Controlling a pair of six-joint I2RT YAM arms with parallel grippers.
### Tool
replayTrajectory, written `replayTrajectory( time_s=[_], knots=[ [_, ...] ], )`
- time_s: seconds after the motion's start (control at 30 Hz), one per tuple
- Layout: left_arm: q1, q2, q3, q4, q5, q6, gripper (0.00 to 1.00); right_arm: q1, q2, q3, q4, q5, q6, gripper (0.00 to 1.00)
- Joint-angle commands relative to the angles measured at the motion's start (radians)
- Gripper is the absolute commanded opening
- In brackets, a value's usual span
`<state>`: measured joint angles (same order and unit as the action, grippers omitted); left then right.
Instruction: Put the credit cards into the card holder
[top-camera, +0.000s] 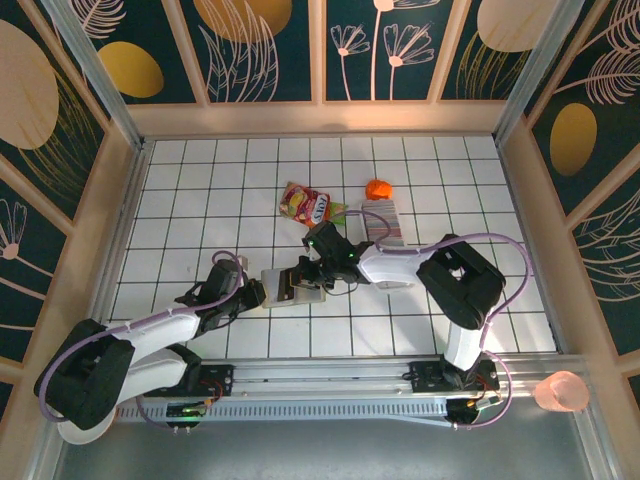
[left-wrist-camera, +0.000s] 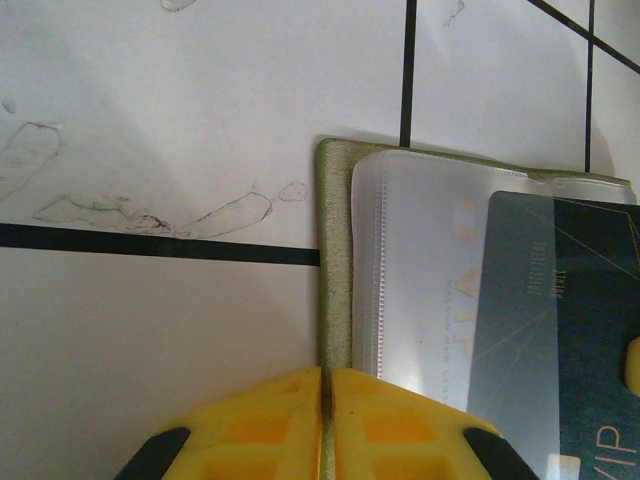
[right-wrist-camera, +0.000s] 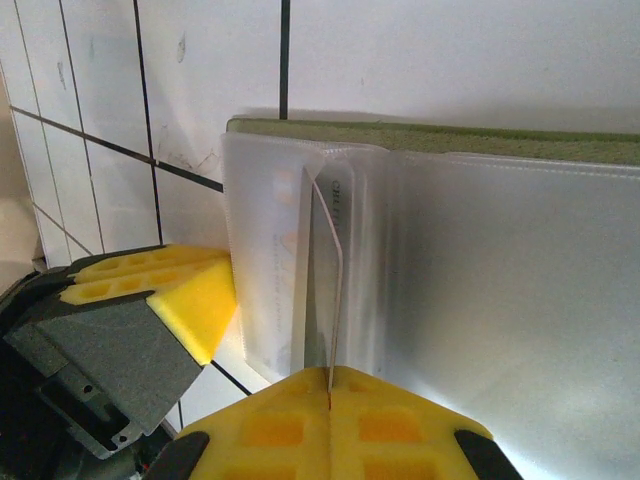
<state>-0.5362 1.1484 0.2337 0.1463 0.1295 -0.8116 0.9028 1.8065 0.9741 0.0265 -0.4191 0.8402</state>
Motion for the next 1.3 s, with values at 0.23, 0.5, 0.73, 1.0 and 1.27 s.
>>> replayTrajectory(
  time_s=[0.23,0.5,0.73,1.0,1.27],
  knots=[
    [-0.004,0.019,-0.006,0.009,0.009,0.021,0.10,-0.005,0.027,0.082,-0.170,0.066,-0.094,0.15],
    [-0.004,0.013,-0.008,0.007,0.006,0.023,0.09,-0.003,0.037,0.115,-0.230,0.119,-0.128,0.29],
    [-0.004,0.007,-0.012,0.009,0.007,0.022,0.09,0.018,0.079,0.152,-0.221,0.106,-0.122,0.26],
    [-0.004,0.001,-0.017,0.010,0.005,0.023,0.09,0.048,0.111,0.204,-0.213,0.097,-0.110,0.25],
    [-0.003,-0.031,-0.018,-0.004,-0.018,0.013,0.12,0.073,0.127,0.232,-0.171,0.085,-0.084,0.24]
  ],
)
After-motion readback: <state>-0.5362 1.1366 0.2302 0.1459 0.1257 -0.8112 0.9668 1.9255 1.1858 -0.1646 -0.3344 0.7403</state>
